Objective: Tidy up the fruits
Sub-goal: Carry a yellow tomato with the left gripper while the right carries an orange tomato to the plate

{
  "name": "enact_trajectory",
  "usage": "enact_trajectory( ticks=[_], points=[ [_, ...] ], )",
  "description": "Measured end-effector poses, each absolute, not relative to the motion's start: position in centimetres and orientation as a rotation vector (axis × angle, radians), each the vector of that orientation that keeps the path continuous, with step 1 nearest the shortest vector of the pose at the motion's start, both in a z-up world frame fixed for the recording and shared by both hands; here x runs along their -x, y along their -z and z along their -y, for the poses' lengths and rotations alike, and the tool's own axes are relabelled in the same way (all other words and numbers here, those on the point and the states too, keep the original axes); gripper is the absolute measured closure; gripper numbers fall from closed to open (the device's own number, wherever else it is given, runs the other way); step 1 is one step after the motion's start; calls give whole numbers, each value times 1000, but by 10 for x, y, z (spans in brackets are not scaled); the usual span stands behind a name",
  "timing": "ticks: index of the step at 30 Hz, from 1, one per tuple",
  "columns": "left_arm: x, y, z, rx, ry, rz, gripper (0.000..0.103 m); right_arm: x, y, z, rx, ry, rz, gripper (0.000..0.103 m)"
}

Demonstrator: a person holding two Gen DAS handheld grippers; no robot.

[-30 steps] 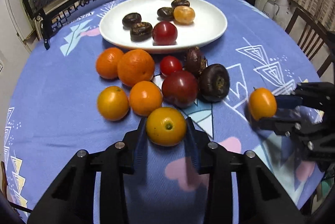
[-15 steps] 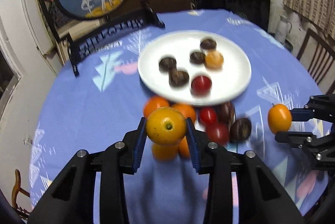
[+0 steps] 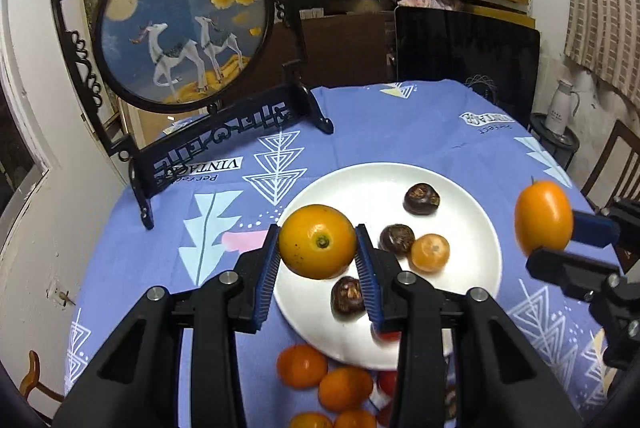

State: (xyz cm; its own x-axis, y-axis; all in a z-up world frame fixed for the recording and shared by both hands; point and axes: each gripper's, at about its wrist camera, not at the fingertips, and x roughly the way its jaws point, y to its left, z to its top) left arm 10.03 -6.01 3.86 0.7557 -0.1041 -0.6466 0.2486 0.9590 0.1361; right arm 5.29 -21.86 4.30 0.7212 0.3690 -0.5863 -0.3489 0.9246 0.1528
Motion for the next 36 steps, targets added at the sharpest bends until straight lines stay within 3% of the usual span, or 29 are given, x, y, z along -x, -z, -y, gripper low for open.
enact_trajectory(
  ticks=[23,24,25,26,32,36],
  points=[
    [-167,35,86,-311,174,-821,66,-146,16,226,-17,-279,-783,67],
    [-167,35,85,-309,170,-817,62,-146,17,225,-10,-277,-779,58],
    [-165,34,84,-308,164,-805,48,-144,15,226,-10,-263,-768,39],
    [-163,32,82,-308,156,-788,42,-140,12,228,-19,-250,-741,34],
    [-145,21,67,-297,155,-749,39,-105,1,232,-27,-295,-711,33],
    [-125,17,50,-276,156,-743,33,-62,4,226,18,-355,-726,26]
  ],
)
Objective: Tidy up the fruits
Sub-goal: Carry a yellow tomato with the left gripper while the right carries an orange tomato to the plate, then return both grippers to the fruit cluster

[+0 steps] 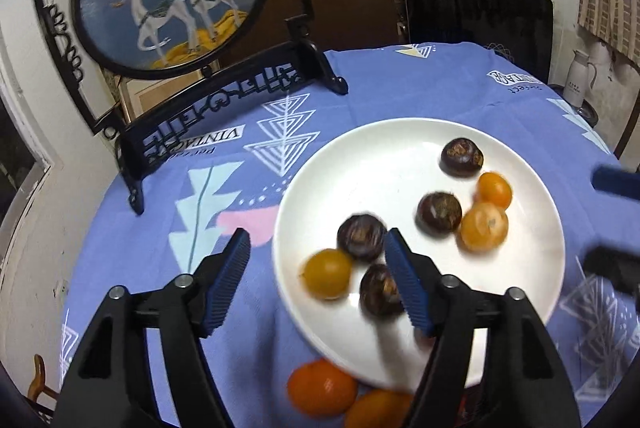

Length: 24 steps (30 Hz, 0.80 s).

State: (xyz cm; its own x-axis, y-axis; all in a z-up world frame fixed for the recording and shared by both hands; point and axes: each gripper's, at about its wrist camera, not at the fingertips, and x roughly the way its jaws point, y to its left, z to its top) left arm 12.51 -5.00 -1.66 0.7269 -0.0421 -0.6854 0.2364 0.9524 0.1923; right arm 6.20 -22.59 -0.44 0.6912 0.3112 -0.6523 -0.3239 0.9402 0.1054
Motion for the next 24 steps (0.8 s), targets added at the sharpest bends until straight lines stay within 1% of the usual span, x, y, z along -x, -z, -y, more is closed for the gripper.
enact_trajectory(
  ticks=[3,8,12,15,16,17,18,19,24],
  points=[
    [-106,13,30,-264,149,-736,32,-30,13,216,74,-395,-744,26],
    [-74,10,-6,-228,141,-734,27,14,41,185,202,-462,-809,26],
    [-48,18,-33,-252,136,-747,26,24,64,161,283,-489,-867,26],
    [-30,27,-48,-278,160,-766,20,20,71,153,290,-484,-889,26],
    [-24,32,-51,-294,174,-773,20,17,74,152,285,-474,-900,30],
    [-18,37,-53,-317,187,-776,20,15,75,151,285,-471,-905,37],
    [-15,40,-52,-334,203,-780,20,13,77,150,289,-471,-918,56],
    [-10,47,-50,-367,228,-783,20,12,77,151,289,-464,-929,59],
    [2,71,-30,-477,332,-768,20,20,74,162,258,-451,-930,59]
  ],
)
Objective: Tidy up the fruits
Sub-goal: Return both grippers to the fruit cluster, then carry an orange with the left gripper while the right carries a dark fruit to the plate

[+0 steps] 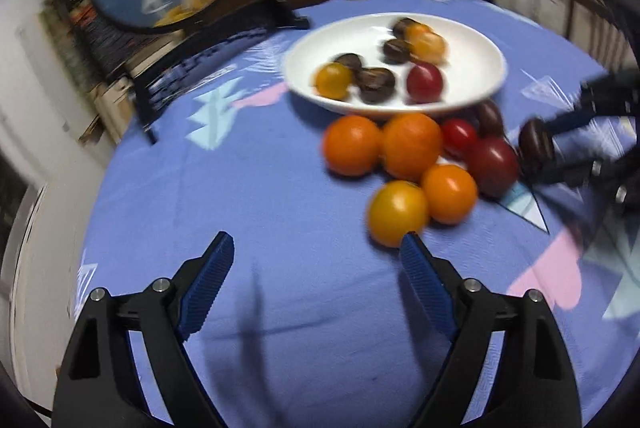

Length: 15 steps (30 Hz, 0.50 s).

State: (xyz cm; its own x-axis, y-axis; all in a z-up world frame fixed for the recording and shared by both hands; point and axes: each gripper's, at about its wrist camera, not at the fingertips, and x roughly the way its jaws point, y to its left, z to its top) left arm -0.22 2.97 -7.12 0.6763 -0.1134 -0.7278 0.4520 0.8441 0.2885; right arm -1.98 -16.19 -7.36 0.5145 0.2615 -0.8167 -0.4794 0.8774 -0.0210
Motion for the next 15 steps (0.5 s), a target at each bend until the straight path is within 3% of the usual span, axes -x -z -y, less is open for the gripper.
enact_trajectory(
  ticks=[8,9,11,12,15],
  points=[
    [-21,84,-5,-520,411,-770,20,23,69,178,207,-415,-929,59],
    [-23,85,-3,-518,411,-775,23,22,71,179,200,-411,-933,59],
    [-29,89,0,-496,440,-806,46,20,74,180,190,-413,-943,59],
    [-29,89,2,-483,459,-822,65,20,75,180,189,-412,-944,59],
    [-23,89,5,-485,454,-830,67,21,77,180,182,-418,-948,59]
  ],
)
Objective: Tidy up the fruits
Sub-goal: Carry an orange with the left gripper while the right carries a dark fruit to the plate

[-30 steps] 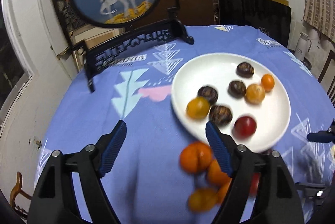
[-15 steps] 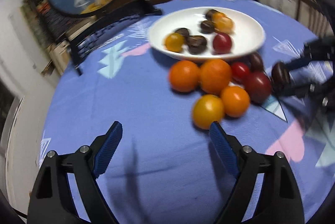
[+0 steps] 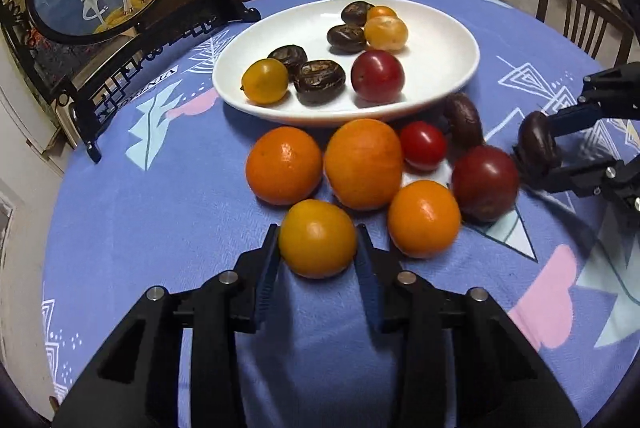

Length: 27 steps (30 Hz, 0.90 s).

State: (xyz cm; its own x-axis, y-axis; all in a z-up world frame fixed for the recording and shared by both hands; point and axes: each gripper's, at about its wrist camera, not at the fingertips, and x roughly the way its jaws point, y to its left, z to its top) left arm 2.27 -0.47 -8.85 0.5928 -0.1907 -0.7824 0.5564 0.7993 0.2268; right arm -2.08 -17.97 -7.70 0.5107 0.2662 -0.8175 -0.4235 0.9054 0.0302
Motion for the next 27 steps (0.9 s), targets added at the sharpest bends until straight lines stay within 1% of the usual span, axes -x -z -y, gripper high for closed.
enact_trajectory(
  ticks=[5,11,15,22,27],
  points=[
    [-4,73,2,-469,460,-800,67,28,73,185,167,-420,-933,59],
    [9,38,6,-426,414,-731,67,40,59,190,153,-428,-895,59],
    [3,9,15,-373,370,-698,67,45,30,192,148,-423,-818,59],
    [-22,-50,40,-275,309,-620,67,37,-42,200,126,-400,-639,59],
    [-44,-70,51,-247,274,-584,67,16,-70,213,79,-379,-575,59]
  ],
)
